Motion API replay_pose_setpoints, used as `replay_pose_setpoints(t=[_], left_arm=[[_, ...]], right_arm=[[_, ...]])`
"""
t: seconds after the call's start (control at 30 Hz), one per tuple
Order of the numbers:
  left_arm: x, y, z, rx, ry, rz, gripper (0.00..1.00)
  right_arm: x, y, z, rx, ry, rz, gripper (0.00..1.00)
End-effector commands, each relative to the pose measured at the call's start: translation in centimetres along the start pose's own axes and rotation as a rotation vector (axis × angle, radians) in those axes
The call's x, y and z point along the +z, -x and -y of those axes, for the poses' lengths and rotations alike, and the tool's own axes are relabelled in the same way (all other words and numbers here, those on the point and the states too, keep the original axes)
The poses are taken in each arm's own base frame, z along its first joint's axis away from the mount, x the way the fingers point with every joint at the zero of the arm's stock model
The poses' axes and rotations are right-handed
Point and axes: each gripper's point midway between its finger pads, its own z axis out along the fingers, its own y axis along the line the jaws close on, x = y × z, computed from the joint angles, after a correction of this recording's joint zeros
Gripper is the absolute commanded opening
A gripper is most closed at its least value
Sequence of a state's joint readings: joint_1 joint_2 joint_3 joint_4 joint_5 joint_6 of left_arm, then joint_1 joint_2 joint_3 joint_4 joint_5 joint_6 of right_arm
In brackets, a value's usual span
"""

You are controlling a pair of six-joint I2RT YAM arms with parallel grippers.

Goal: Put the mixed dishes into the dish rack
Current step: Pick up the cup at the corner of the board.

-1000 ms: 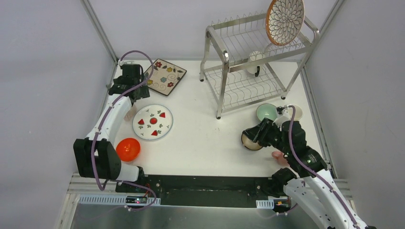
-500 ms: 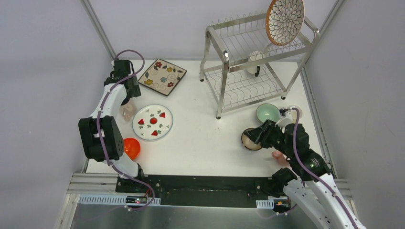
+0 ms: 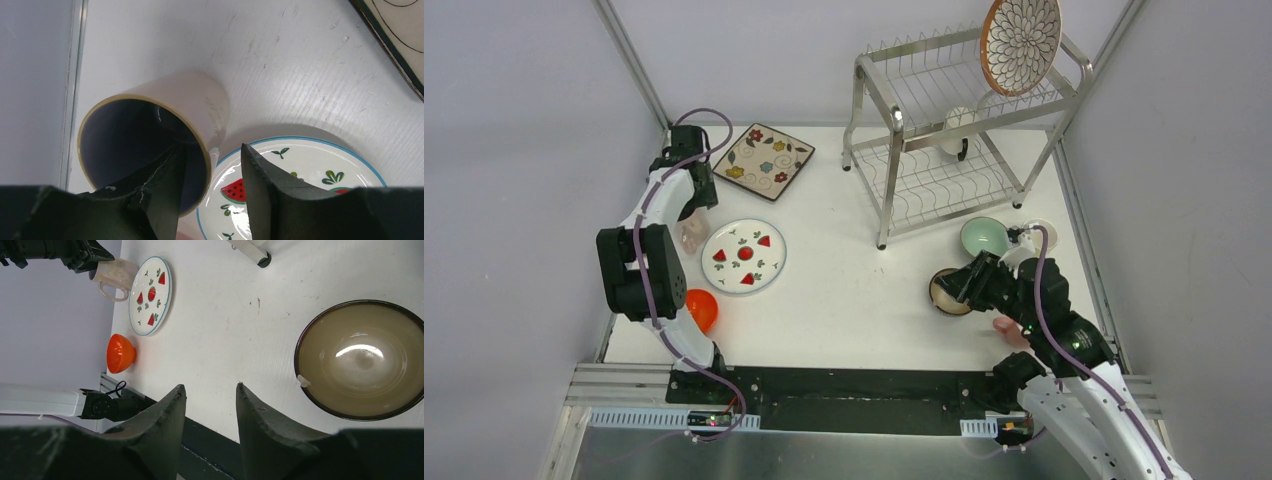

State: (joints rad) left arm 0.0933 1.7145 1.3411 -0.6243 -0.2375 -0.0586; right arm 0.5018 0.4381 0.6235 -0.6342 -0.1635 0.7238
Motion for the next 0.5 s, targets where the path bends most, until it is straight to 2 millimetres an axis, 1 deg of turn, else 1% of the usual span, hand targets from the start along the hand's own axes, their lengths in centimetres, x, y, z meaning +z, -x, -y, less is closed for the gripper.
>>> replay_pose_setpoints(t=[0.0, 0.13, 0.23, 0.3, 0.37, 0.47], left_arm=[[0.2, 0.6, -0.2, 0.014, 0.003, -0.010, 0.42], [0.0, 0.8, -0.3, 0.014, 0.005, -0.012, 0.26], [-1.0, 1.5, -0.4, 0.003, 0.001, 0.011, 0.11], [-1.8, 1.8, -0.6, -0.009, -0.002, 0.030, 0.04], [-2.5, 2.2, -0.9, -0.017, 0.004, 0.050, 0.00], [-4.0, 3.3, -1.0, -0.039, -0.012, 0.094, 0.00]], right_arm=[[-0.9, 1.3, -1.4, -0.011, 0.039, 0.047, 0.43], [-1.1, 1.5, -1.5, -0.010, 0.040, 0.056, 0.43], [-1.2, 1.5, -1.5, -0.013, 0.036, 0.058, 0.43], [-1.3, 1.5, -1.6, -0.013, 0.038, 0.055, 0.43], [-1.2, 1.4, -1.5, -0.012, 0.037, 0.053, 0.44], [-1.0, 1.2, -1.3, 0.001, 0.036, 0.048, 0.45]])
